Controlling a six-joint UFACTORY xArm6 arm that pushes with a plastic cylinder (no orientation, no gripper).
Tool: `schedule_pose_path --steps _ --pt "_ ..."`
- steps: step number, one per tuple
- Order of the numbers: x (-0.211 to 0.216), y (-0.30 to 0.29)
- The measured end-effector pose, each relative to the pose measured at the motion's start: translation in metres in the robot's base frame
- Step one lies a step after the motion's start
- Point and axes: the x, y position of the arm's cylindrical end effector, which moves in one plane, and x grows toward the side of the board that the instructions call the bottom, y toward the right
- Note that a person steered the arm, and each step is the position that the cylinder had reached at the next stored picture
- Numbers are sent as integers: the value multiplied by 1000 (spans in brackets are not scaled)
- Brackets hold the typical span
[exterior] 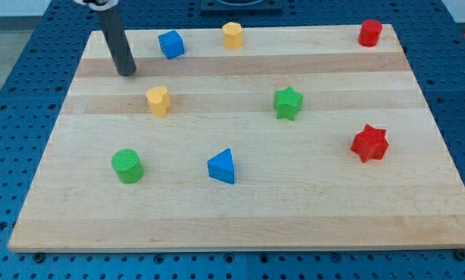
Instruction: Move the blue cube towards the yellow hexagon
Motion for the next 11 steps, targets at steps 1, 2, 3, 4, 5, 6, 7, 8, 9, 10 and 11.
schedule_pose_path --steps 1,2,3,4,5,6,7,8,9,10,11 --pt "-1 -1" --pt "-4 4" --pt "-11 8" --pt "-25 8" --pt "-41 8" --pt "-50 11" --pt "-49 23" --pt "-48 34" --pt "-51 41" --pt "-63 41" --pt "-63 50"
